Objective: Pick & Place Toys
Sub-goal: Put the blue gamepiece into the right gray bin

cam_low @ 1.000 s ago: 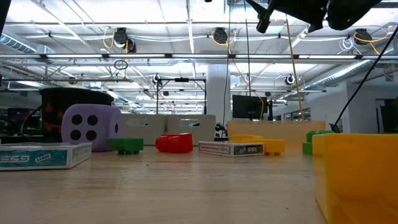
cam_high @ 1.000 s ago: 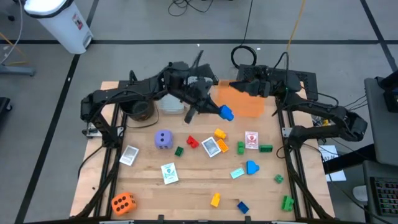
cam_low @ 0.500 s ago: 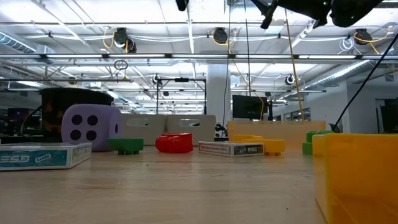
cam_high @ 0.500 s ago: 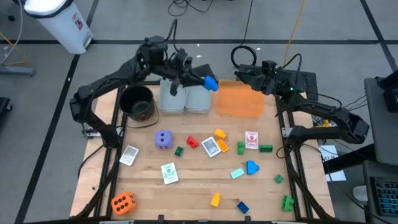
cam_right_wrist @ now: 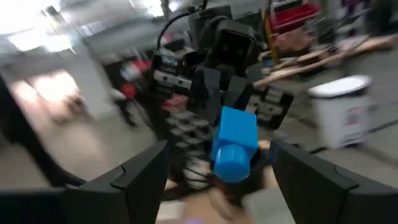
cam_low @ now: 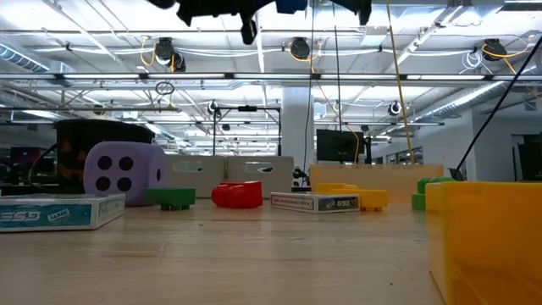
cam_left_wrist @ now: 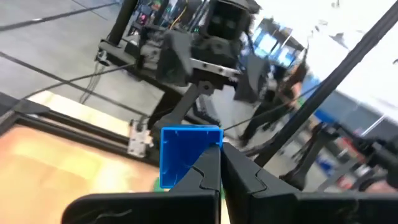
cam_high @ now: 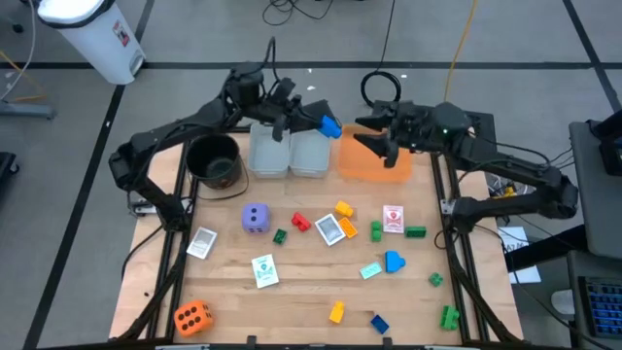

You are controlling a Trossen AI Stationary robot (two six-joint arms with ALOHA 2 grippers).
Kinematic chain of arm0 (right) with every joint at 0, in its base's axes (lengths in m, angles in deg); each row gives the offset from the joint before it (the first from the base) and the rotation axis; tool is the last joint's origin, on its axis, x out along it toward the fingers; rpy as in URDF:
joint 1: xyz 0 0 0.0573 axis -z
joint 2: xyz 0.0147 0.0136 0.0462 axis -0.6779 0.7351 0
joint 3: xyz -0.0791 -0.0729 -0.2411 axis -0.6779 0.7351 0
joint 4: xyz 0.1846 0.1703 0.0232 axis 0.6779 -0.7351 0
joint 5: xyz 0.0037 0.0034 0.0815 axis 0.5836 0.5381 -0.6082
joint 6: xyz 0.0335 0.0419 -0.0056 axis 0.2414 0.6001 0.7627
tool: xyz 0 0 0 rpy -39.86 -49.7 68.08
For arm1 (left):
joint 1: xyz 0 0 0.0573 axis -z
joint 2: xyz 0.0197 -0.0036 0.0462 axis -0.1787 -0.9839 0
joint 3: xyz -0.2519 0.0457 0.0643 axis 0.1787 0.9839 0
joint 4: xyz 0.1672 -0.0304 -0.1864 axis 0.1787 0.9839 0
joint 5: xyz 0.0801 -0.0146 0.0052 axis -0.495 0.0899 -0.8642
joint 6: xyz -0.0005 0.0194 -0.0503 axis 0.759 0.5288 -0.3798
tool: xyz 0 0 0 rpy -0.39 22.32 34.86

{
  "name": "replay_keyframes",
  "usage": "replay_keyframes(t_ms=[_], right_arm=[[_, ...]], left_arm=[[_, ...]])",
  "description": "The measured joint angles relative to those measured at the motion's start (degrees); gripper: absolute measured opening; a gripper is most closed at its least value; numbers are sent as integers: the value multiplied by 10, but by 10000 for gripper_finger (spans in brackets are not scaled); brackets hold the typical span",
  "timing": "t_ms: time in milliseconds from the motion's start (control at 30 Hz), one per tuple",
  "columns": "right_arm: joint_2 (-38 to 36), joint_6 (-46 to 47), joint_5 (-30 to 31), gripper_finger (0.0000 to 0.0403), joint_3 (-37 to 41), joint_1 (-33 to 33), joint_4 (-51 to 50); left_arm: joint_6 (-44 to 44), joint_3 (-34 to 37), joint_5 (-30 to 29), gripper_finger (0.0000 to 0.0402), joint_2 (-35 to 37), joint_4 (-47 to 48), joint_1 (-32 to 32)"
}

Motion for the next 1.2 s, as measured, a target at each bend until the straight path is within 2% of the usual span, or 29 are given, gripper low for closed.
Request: replay_keyframes(t_ms=[133,267,367,500,633,800,1200], right_arm=[[3,-126,111,270,-37,-57,-60],[12,-241,237,270,-40,-121,-71],[23,-286,296,270,-40,-156,-66],[46,-296,333,270,-40,-176,-60],[70,-310,338,270,-40,-178,-43],[104,-335,395,270,-40,-178,4],[127,-351,395,270,-40,-171,26]], left_arm=[[-84,43,-3,0,0,-80,1],[-158,63,-23,0,-8,-106,5],[-201,70,-53,0,-9,-107,6],[-223,71,-71,0,-9,-119,8],[-257,71,-69,0,-9,-140,10],[-257,71,-65,0,-9,-146,19],[-252,71,-55,0,-9,-152,32]])
